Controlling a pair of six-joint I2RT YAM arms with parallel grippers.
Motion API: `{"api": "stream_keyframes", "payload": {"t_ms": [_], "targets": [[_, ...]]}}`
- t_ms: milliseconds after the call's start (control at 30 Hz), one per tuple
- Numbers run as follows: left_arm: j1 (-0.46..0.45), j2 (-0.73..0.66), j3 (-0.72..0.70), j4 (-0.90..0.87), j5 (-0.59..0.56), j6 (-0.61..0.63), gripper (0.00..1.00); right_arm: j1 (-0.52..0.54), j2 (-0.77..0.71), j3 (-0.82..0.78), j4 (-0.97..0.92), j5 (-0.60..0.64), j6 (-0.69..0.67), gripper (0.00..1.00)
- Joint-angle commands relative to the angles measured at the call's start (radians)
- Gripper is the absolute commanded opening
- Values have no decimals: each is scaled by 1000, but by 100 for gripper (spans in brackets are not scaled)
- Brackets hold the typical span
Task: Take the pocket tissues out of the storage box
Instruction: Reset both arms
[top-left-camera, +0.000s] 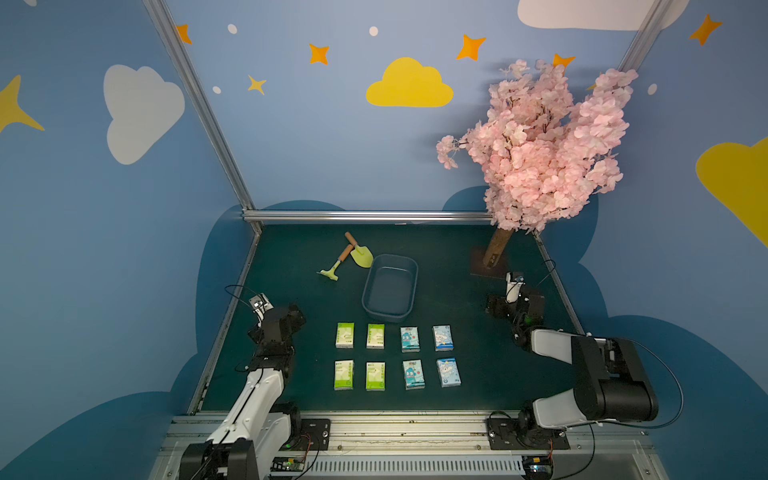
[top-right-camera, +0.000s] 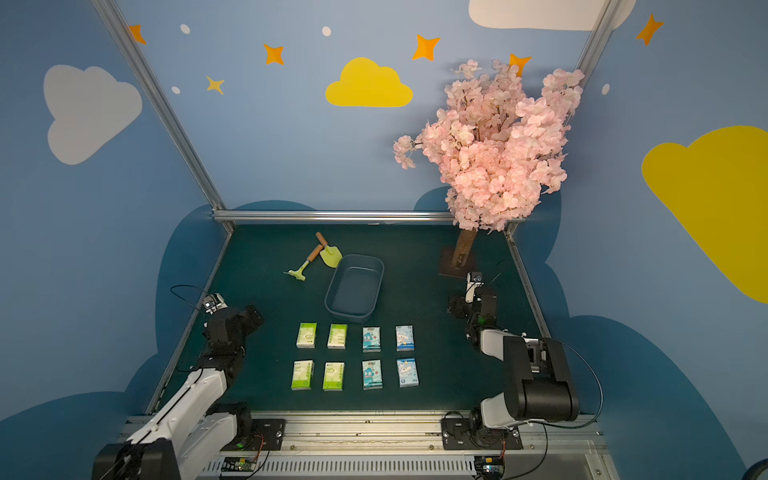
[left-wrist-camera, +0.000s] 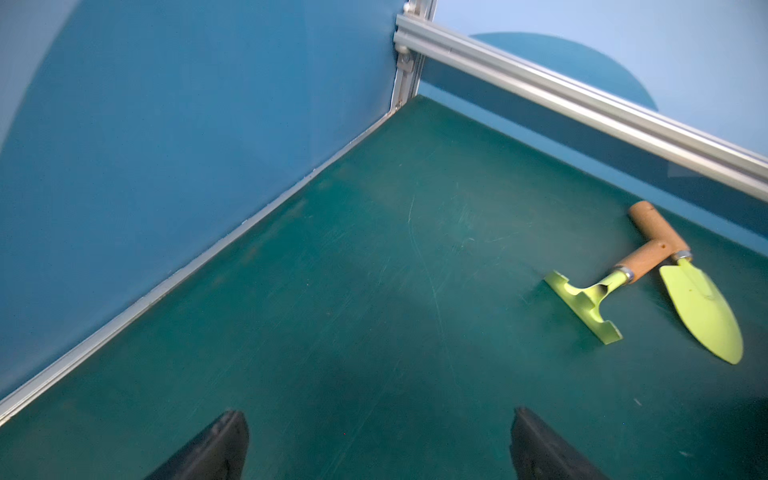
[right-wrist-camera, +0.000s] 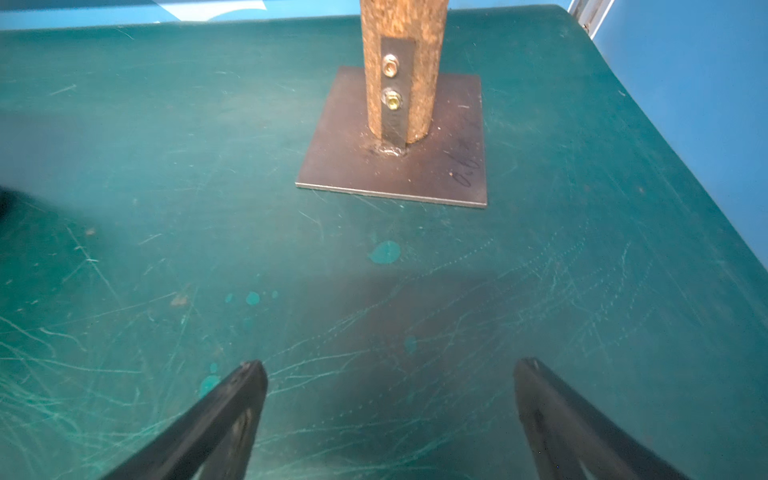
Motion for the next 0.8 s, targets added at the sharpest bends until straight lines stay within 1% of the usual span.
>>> {"api": "stream_keyframes", "payload": {"t_ms": [0, 200, 267, 367, 433, 533, 633, 667, 700, 733, 767], "targets": [[25, 104, 11, 204, 71, 60, 100, 4, -3, 13, 38, -7, -13, 98], [43, 307, 18, 453, 151, 133, 100, 12, -2, 14, 38, 3, -16, 98], [49, 354, 31, 490, 216, 149, 100, 12, -2, 14, 36, 6, -16, 98], [48, 458, 24, 644, 360, 209, 100, 14, 0, 16, 34, 10, -17, 98], [40, 453, 41, 599, 432, 247, 100, 16, -1, 18, 33, 15, -18, 98], [30, 488, 47, 624, 481, 282, 100, 20, 0, 18, 32, 22, -19, 98], [20, 615, 49, 777, 510, 298, 100, 23, 0, 18, 32, 25, -21, 98], [19, 604, 66, 730, 517, 303, 100, 25, -1, 19, 32, 27, -22, 98], [16, 570, 93, 625, 509, 307, 100, 25, 1, 19, 31, 30, -24, 98], [7, 560, 100, 583, 489, 313, 100, 26, 0, 19, 31, 34, -22, 98], [-1, 579, 93, 627, 477, 317, 100, 29, -1, 19, 31, 35, -24, 98]]}}
